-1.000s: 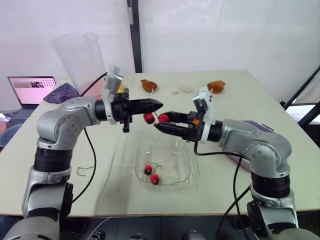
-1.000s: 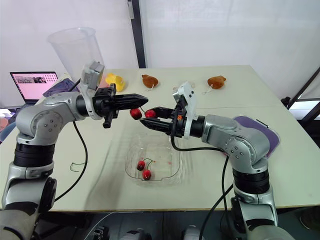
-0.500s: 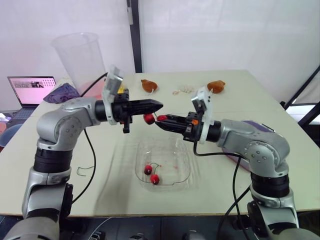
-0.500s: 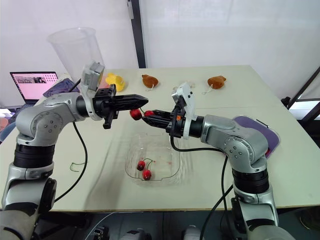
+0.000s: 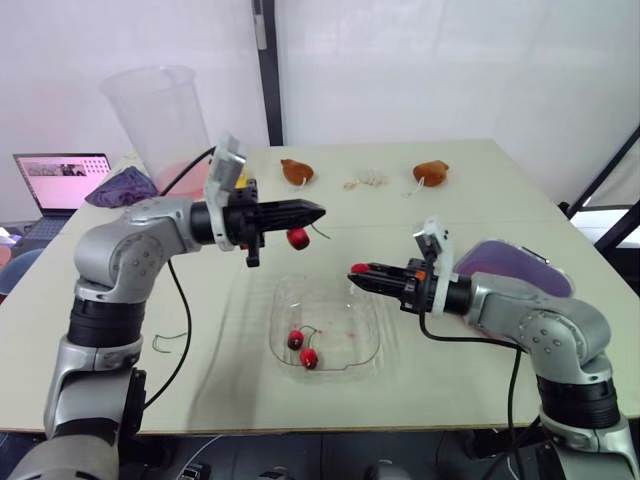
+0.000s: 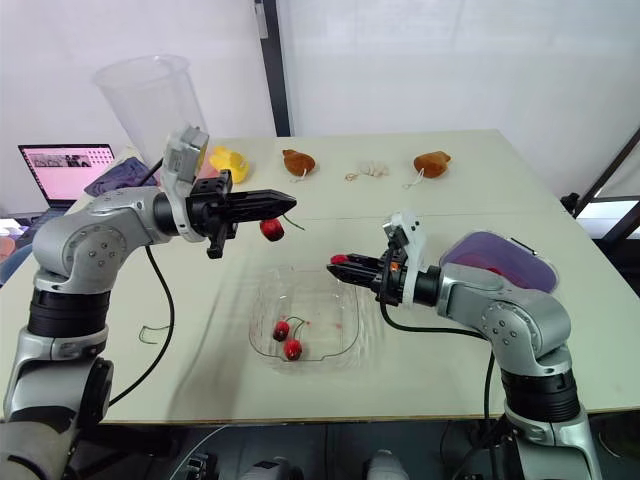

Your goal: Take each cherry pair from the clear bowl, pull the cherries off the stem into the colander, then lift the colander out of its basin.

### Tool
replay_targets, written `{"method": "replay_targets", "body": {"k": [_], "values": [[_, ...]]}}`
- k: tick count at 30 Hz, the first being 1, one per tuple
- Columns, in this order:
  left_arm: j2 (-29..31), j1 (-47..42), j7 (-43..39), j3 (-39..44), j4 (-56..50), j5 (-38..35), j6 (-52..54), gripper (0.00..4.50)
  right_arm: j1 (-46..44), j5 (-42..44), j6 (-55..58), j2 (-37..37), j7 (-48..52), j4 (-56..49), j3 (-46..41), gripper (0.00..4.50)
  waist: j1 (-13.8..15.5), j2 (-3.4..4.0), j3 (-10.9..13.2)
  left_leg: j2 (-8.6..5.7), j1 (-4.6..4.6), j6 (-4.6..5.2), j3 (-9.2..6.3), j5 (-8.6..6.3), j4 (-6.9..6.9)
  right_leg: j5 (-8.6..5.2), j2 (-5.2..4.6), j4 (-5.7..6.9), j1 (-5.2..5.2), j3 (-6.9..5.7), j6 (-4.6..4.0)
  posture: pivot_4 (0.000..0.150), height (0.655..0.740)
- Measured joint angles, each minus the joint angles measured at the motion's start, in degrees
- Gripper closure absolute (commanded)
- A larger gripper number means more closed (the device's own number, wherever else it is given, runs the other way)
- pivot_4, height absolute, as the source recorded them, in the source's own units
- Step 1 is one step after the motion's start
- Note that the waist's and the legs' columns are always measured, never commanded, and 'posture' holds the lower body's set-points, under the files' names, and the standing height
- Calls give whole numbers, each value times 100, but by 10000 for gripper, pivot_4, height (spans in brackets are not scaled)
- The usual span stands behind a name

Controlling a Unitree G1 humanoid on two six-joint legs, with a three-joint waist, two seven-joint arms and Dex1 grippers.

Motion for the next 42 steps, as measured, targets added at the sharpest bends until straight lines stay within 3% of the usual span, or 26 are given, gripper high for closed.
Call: {"method": "replay_targets", "body": {"k": [5, 7, 11, 14, 17, 25, 26, 34, 37, 40, 42], "values": [[-22, 0, 5, 0, 4, 3, -67, 45000, 120, 102, -11, -702, 177, 78, -474, 40081, 58, -1, 1, -8, -1, 2, -2, -1, 7, 0, -5, -3, 7, 0, 0, 1500, 7400], [-27, 2, 17, 0, 3, 2, -73, 45000, 92, -12, -142, -1418, 410, 392, -768, 40081, 76, -2, 1, -11, -1, 4, -2, -2, 10, 0, -6, -3, 9, -1, 0, 1500, 7400], [-78, 48, 52, 1, -1, 4, -89, 45000, 103, -974, -951, -3076, 1013, 1485, -968, 40081, 60, -2, 2, -11, 1, 6, 5, -2, 5, -1, -1, -6, 8, -2, 1, 1500, 7400], [-205, 68, 136, 1, -4, 4, -115, 45000, 259, -1679, -1546, -3631, 1403, 2332, -745, 40081, 18, -3, 2, -5, 3, 6, 15, -2, 3, -1, 0, -5, 8, 0, 1, 1500, 7400], [-237, 104, 204, 1, -136, 3, -122, 45000, 297, -2012, -1829, -3570, 1679, 3211, -430, 40081, -10, -1, 1, 6, 6, 6, 29, -2, -2, -1, -1, -5, 4, 8, 1, 1500, 7400], [-165, 307, 345, 2, -334, 5, -159, 45000, 290, -2617, -2425, -3474, 2024, 3872, -24, 1921, 49, 2, 3, 4, 5, 6, 29, -2, 3, 0, -2, -5, 3, 11, 1, 1500, 7400], [-168, 307, 369, 2, -341, 5, -173, 45000, 262, -2636, -2430, -3475, 2073, 3870, -23, 376, 50, 2, 3, 3, 5, 6, 28, -2, 4, 0, -2, -5, 4, 10, 1, 1500, 7400], [-299, 277, 418, -3, -350, 14, -307, 45000, -531, -2320, -1978, -3682, 2641, 3303, -192, 376, 22, 3, 3, 9, 5, 5, 29, -3, 0, 0, 1, -7, 2, 10, 1, 1500, 7400], [-414, 224, 486, -6, -340, 9, -309, 45000, -917, -1709, -1410, -3408, 2638, 2435, -358, 376, 39, 1, 4, 13, 5, 5, 27, -3, -1, 0, 2, -9, 2, 8, 1, 1500, 7400], [-467, 221, 492, -17, -342, 7, -310, 45000, -756, -1356, -1113, -3192, 2662, 1534, -240, 376, 87, -5, 6, 8, 1, 5, 19, -3, 6, 0, 0, -10, 6, 4, 1, 1500, 7400], [-549, 208, 498, -37, -346, 5, -310, 45000, -855, -939, -934, -2515, 2449, 1128, -239, 376, 82, -6, 7, 1, 0, 5, 20, -3, 12, 0, -5, -7, 7, 6, 2, 1500, 7400]]}}
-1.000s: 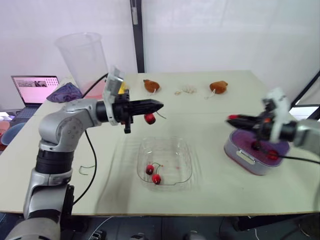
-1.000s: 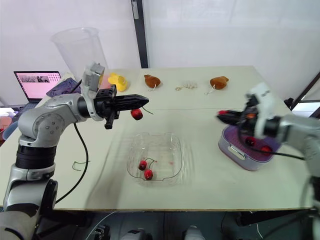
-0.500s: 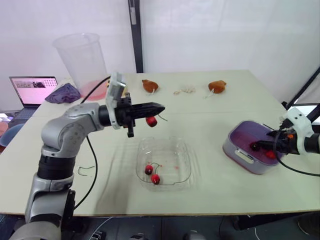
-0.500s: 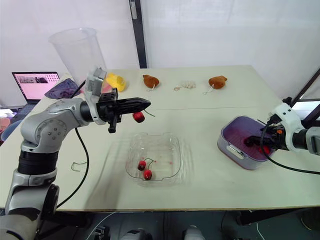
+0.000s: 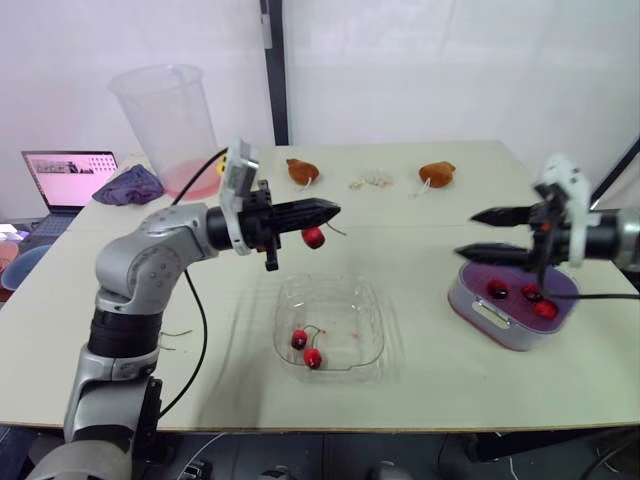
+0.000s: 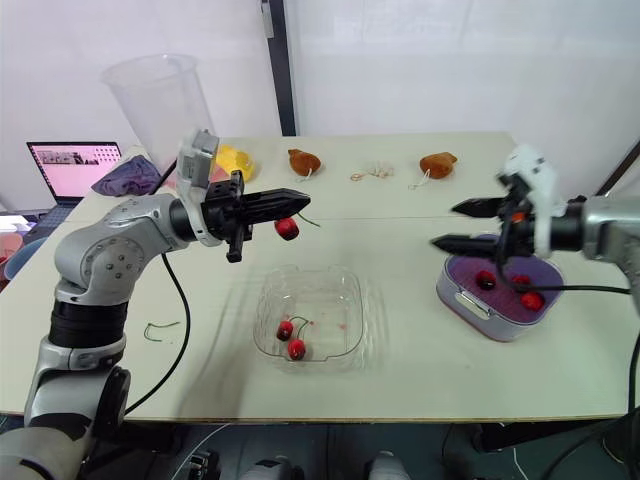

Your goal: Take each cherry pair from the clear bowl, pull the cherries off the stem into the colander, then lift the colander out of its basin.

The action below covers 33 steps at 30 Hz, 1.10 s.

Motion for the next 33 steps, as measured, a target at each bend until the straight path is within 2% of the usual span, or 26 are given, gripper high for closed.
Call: {"method": "replay_targets", "body": {"k": [6, 17, 20, 21, 30, 33], "values": [[-149, -123, -36, -151, 44, 6, -18, 45000, -552, 673, 120, 1495, -707, -602, 230, 376, -36, 0, -1, 3, 1, -1, -9, 0, -4, 0, 3, 3, -3, -3, 0, 1500, 7400], [-218, -305, -281, -328, 250, 75, -146, 45000, -938, 292, -265, 2394, -891, -419, 1210, 376, -57, 0, -1, -2, -1, -1, -15, 1, -3, 0, 2, 5, -4, -5, 0, 1500, 7400], [-216, -315, -317, -359, 262, 99, -150, 45000, -948, 284, -268, 2485, -918, -301, 1243, 8715, -51, 0, -1, -4, -1, -1, -16, 1, -1, 0, 2, 5, -3, -5, 0, 1500, 7400], [-216, -316, -347, -362, 277, 106, -150, 45000, -956, 270, -270, 2506, -945, -260, 1247, 13131, -55, 0, -1, -3, 0, -1, -16, 1, -1, 0, 2, 5, -3, -5, 0, 1500, 7400], [-210, -412, -470, -371, 417, 182, -176, 45000, -960, 164, -266, 2655, -1158, -143, 1286, 13131, -64, 1, -1, -3, 0, -1, -16, 1, -2, 0, 3, 6, -5, -5, 0, 1500, 7400], [-215, -413, -472, -372, 437, 218, -189, 45000, -960, 268, -127, 2716, -1224, -140, 1256, 20660, -66, 1, -1, -3, 0, -1, -16, 1, -2, 0, 3, 6, -4, -5, 0, 1500, 7400]]}}
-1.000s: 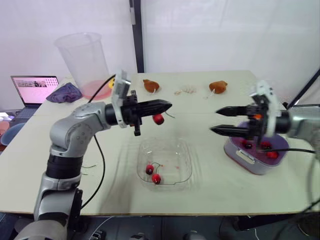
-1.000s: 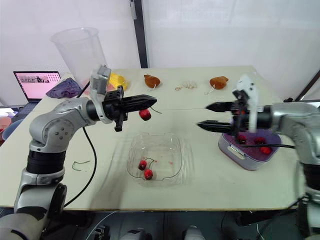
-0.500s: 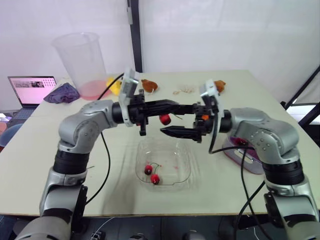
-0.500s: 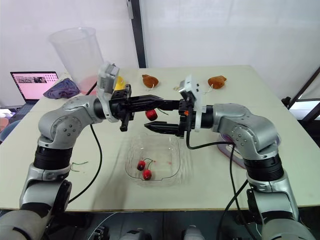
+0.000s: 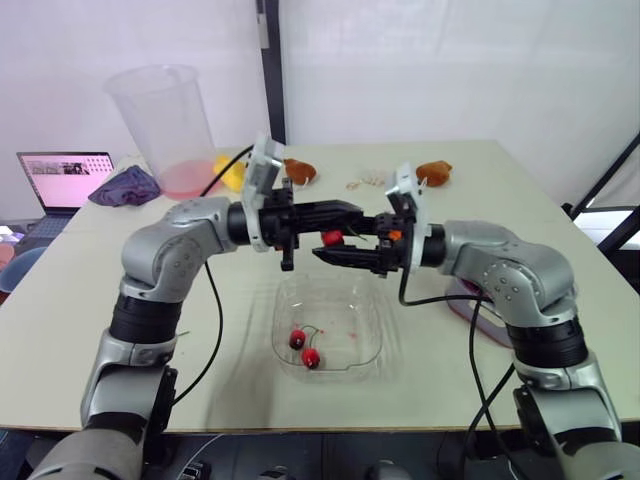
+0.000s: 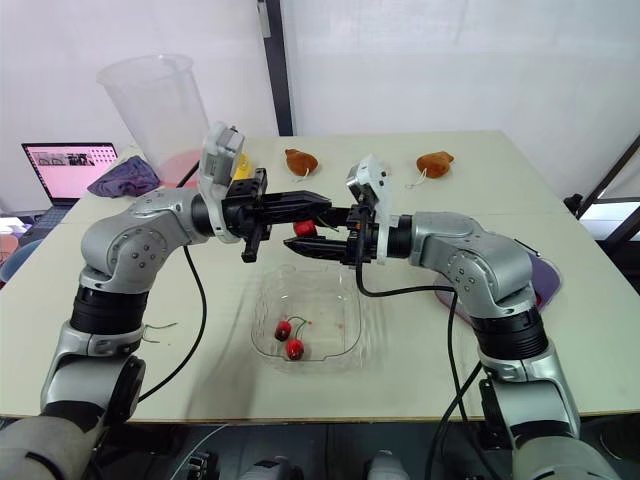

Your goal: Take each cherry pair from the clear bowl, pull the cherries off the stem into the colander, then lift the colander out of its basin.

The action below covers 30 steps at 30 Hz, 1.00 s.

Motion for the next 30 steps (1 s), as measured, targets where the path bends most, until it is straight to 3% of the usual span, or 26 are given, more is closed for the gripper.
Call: {"method": "replay_targets", "body": {"k": [17, 21, 30], "values": [[12, 0, 1, 1, 26, 58, -46, 45000, 12, 57, 66, -23, 10, 9, -26, 20660, 0, 0, 0, 0, 0, 0, 0, 0, 0, 0, 0, 0, 0, 0, 0, 1500, 7400], [12, -1, 0, 1, 31, 72, -49, 45000, 12, 144, 68, 1, -17, 9, -121, 30850, 2, 0, 0, 0, 0, 0, 0, 0, 0, 0, 0, 0, 0, 0, 0, 1500, 7400], [10, -10, -3, 7, 74, 162, -91, 45000, 19, 272, 190, 71, -106, 6, -157, 30850, 2, 0, 0, 0, 0, 0, 0, 0, 0, 0, 0, 0, 0, 0, 0, 1500, 7400]]}}
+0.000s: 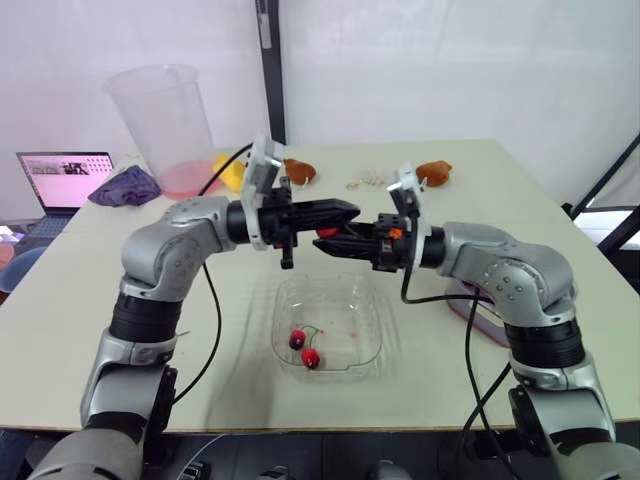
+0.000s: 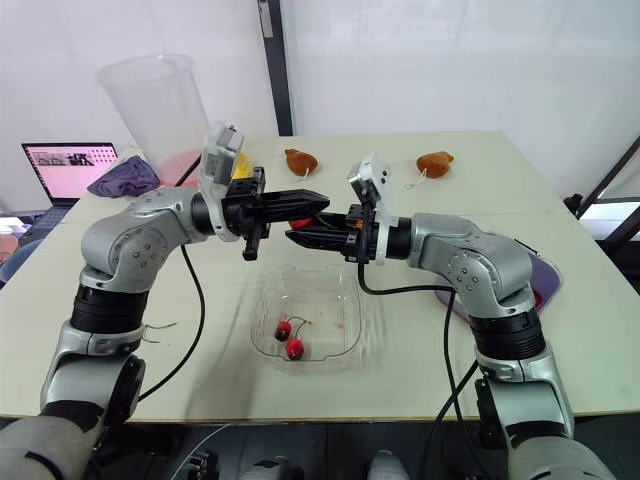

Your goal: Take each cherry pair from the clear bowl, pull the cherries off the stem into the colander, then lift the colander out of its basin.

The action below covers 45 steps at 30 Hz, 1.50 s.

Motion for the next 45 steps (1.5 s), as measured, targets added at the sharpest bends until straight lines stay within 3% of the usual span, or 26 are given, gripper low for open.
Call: {"method": "replay_targets", "body": {"k": [18, 24, 28, 31, 35, 38, 42, 43, 45], "values": [[-44, -108, 31, 4, 123, 51, -109, 45000, 742, -342, -76, -742, 315, 118, -50, 30850, 25, 0, 0, -4, -1, 0, 0, 0, 1, 0, -3, 0, 0, 0, 0, 1500, 7400], [32, 40, 106, 66, 62, 44, -97, 45000, 1019, -360, 24, -2114, 551, 122, -840, 30850, 27, 0, 0, -4, -2, 1, 1, 0, -1, 0, -2, -2, 1, 0, 0, 1500, 7400], [132, 310, 220, 140, -138, 36, -85, 45000, 1444, -1055, -473, -3482, 1009, 827, -921, 30850, 25, 0, 0, -4, -1, 1, 9, -1, -1, 0, -1, -2, 1, 1, 0, 1500, 7400], [253, 553, 324, 267, -351, -34, -15, 45000, 1717, -1740, -1147, -4043, 1275, 1565, -799, 30850, 15, 0, 0, 1, 2, 1, 14, -1, -3, 0, 0, -1, 0, 2, 0, 1500, 7400], [335, 799, 473, 409, -568, -140, 70, 45000, 1839, -2340, -1769, -4148, 1495, 2153, -506, 30850, -11, 1, 0, 9, 5, 1, 26, -1, -7, 0, 2, -2, -2, 7, 0, 1500, 7400], [362, 950, 565, 423, -699, -144, 70, 45000, 1829, -2736, -2237, -4021, 1506, 2448, -220, 22171, 9, 1, 0, 8, 5, 1, 27, -1, -6, 0, 1, -3, -2, 9, 0, 1500, 7400], [405, 1089, 628, 424, -835, -183, 126, 45000, 1699, -3037, -2401, -3835, 1516, 2798, 9, 3405, 29, 1, 0, 5, 4, 1, 26, -1, -2, 0, -1, -3, -2, 10, 0, 1500, 7400], [410, 1088, 634, 424, -859, -211, 139, 45000, 1612, -3050, -2399, -3810, 1529, 2831, 17, 451, 26, 2, 0, 5, 4, 1, 26, -1, -3, 0, -1, -3, -2, 10, 0, 1500, 7400], [411, 1087, 645, 423, -924, -253, 147, 45000, 1441, -3059, -2394, -3809, 1575, 2834, -7, 451, 23, 3, 0, 8, 4, 1, 25, -1, -4, 0, 1, -3, -2, 10, 0, 1500, 7400]]}}
